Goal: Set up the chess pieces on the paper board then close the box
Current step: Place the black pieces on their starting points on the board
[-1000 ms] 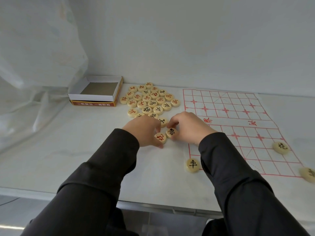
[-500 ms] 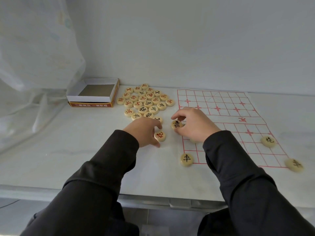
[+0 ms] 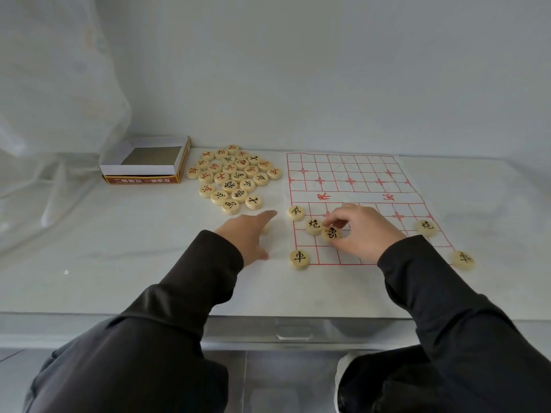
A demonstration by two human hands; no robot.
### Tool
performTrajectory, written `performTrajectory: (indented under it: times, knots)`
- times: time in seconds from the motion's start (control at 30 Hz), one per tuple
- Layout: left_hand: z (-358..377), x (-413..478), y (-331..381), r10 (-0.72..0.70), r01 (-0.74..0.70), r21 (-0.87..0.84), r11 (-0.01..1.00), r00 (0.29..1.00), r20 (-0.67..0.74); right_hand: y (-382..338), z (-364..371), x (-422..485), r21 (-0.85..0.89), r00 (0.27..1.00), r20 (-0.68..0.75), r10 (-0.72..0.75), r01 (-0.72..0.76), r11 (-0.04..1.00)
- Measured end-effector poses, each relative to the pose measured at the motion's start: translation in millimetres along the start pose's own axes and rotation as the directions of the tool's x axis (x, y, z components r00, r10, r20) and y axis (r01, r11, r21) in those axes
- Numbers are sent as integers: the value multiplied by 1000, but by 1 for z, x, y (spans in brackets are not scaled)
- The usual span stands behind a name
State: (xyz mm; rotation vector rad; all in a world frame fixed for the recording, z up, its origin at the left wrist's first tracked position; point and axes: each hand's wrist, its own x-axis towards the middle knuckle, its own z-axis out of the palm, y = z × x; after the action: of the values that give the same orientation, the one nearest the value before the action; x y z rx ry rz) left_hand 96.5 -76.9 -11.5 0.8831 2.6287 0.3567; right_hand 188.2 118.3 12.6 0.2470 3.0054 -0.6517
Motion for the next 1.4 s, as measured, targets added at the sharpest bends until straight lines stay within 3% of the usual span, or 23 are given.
performTrajectory:
  times: [0.5,1.4]
  knots:
    - [10,4,16,69,-69,51,996,998,3,8,2,-18,-115,982,181,62,-41,993]
    - [11,6,17,40,-42,70,997,999,28,7,6,-15,-194,976,208,67,-26,981]
